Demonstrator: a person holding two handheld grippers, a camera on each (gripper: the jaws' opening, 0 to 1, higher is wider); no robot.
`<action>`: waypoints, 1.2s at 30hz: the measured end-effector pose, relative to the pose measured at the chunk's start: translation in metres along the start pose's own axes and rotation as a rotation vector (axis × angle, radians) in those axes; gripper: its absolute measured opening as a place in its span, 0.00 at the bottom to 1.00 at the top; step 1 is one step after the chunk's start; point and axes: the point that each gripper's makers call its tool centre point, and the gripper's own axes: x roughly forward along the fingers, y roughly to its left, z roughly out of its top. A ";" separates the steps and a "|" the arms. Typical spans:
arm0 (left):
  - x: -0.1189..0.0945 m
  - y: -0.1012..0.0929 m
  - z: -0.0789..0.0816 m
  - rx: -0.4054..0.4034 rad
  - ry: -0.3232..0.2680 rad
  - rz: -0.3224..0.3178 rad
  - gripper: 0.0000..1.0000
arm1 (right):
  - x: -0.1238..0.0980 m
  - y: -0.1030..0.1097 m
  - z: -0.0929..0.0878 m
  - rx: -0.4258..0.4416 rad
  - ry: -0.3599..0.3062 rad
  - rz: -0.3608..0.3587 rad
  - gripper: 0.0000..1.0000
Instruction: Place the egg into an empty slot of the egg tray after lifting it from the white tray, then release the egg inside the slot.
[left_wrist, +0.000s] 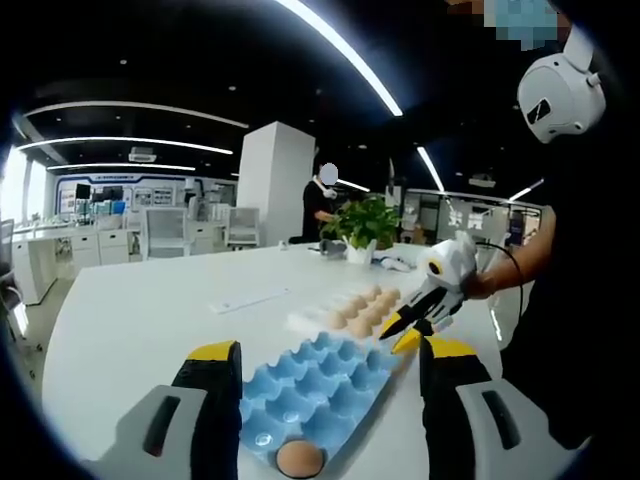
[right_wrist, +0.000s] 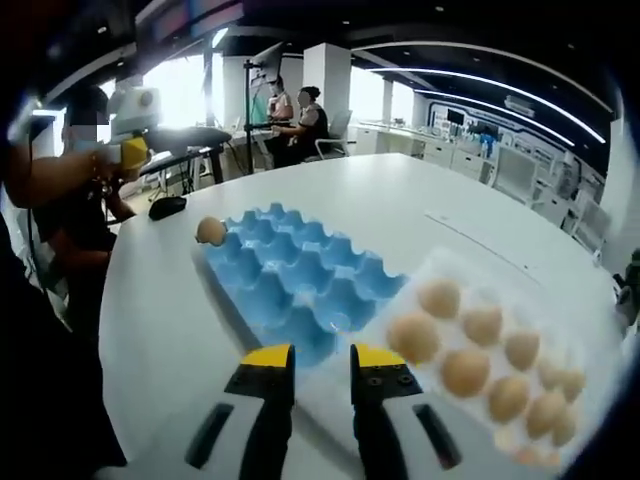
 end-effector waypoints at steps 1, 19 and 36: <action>0.000 0.000 0.000 -0.001 0.001 -0.001 0.73 | -0.002 -0.003 -0.001 0.004 0.001 -0.007 0.22; 0.004 0.001 0.001 0.002 0.003 -0.009 0.73 | -0.030 -0.053 -0.013 0.021 -0.001 -0.155 0.22; 0.001 0.007 -0.003 -0.002 0.015 0.002 0.73 | -0.033 -0.063 -0.038 0.011 0.096 -0.150 0.26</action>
